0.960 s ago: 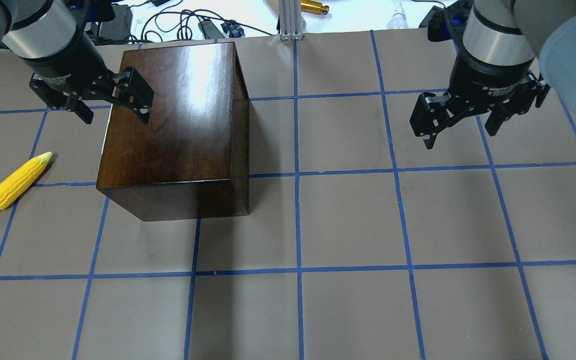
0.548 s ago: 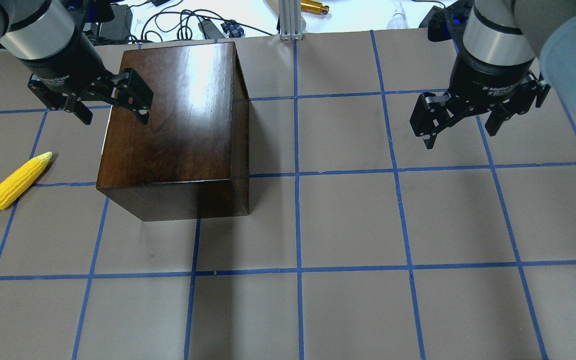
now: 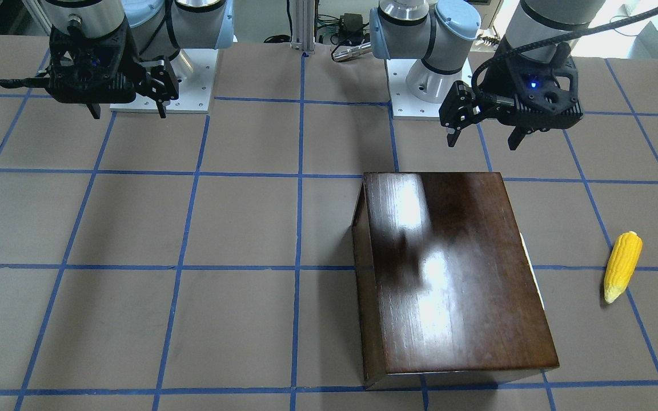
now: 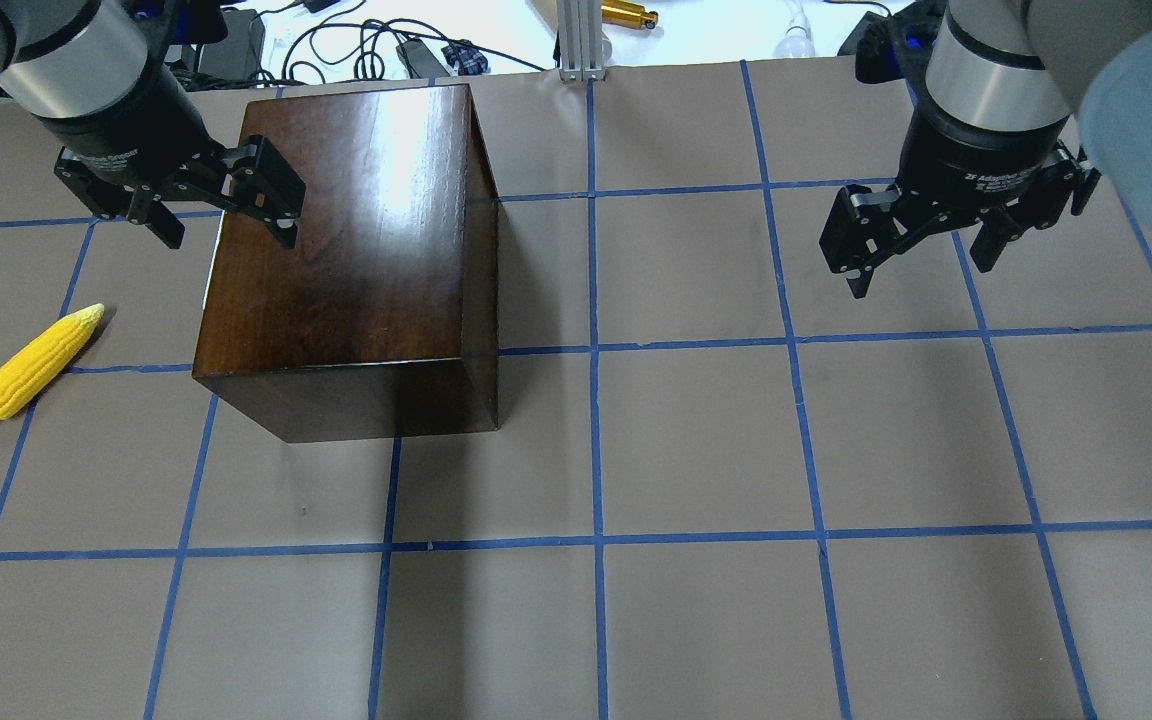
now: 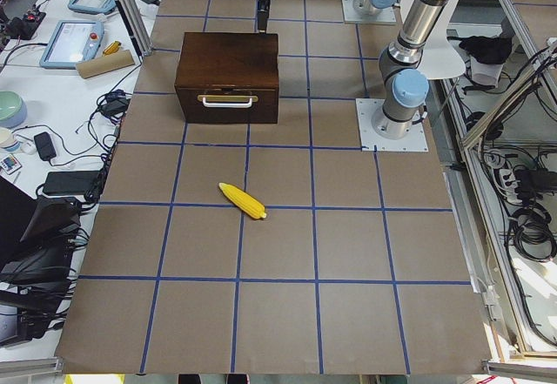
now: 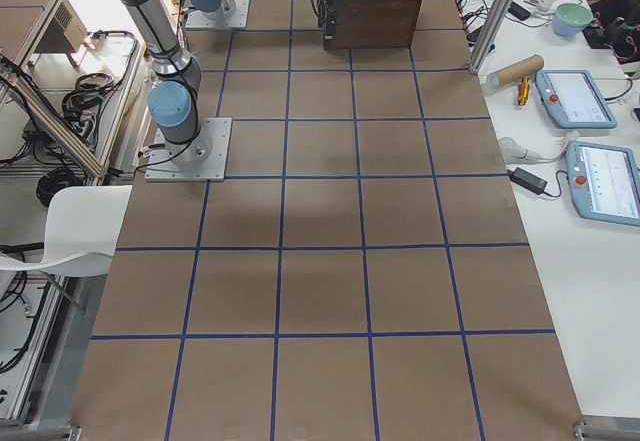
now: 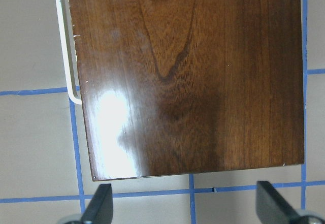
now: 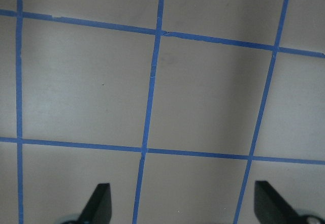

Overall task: Open drawer and put corn inside
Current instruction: 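Lift the left gripper off the cabinet top and move it aside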

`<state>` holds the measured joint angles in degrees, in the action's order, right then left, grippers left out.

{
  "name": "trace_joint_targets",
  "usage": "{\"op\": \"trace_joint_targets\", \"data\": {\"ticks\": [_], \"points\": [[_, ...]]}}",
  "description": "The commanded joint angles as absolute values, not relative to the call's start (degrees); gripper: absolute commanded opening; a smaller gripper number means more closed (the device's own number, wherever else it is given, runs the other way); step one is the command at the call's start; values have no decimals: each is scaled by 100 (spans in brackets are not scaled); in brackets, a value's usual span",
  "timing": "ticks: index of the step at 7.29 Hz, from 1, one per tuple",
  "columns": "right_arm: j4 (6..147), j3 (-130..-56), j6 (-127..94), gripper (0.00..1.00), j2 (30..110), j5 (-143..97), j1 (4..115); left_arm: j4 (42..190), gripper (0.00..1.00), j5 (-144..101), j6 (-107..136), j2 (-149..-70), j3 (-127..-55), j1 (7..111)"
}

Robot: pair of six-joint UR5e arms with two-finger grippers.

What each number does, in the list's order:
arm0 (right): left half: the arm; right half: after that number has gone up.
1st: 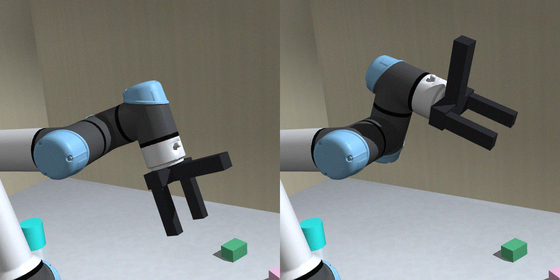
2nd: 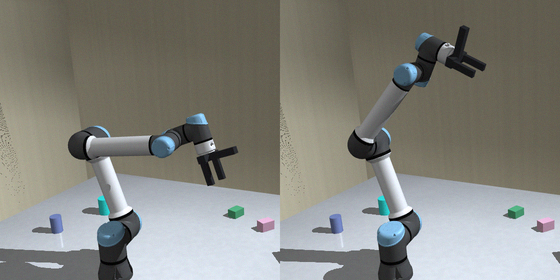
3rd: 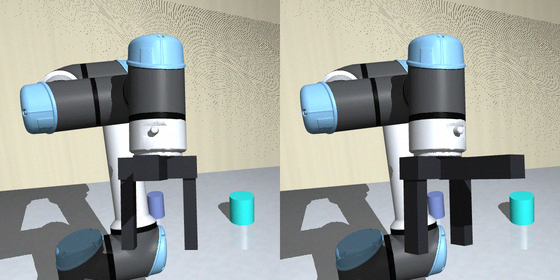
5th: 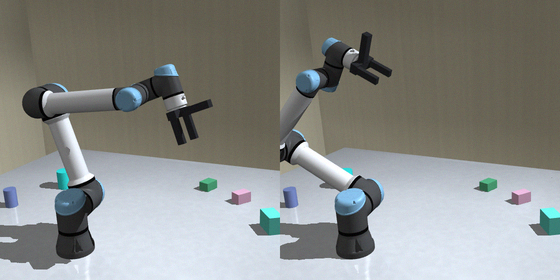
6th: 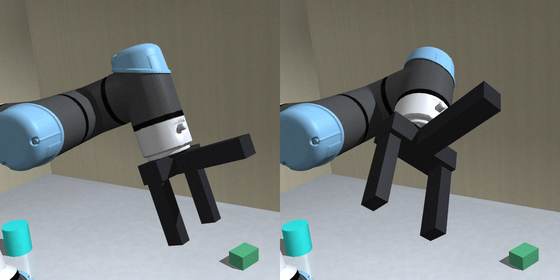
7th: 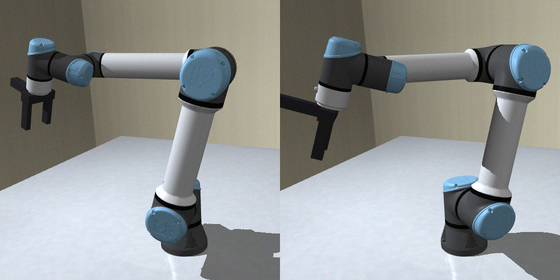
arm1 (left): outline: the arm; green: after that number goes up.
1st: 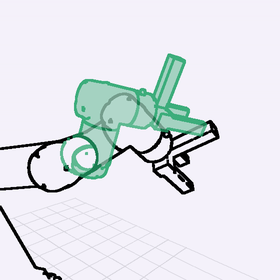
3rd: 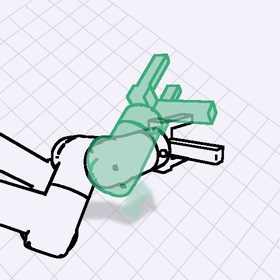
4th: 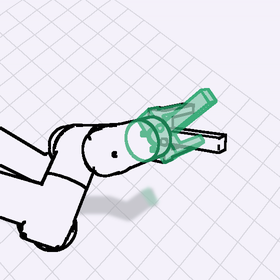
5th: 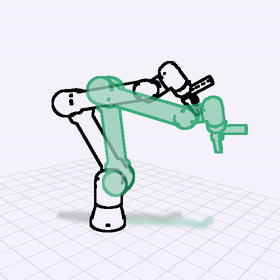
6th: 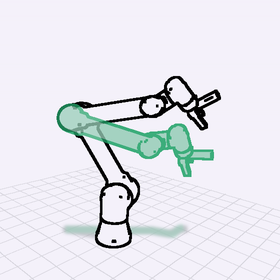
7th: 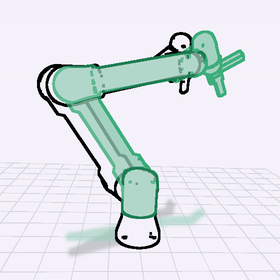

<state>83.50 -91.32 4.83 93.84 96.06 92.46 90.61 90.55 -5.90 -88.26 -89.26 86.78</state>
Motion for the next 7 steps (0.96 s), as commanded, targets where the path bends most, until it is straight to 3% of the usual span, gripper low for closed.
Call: {"op": "trace_joint_targets", "data": {"ticks": [1,7], "points": [[8350,-9132,483,100,9387,9606,9246,9053,100,9027,-641,-8894,-8886,8553],[8350,-9132,483,100,9378,9606,9246,8626,100,9088,-2791,-9684,-8851,6472]]}}
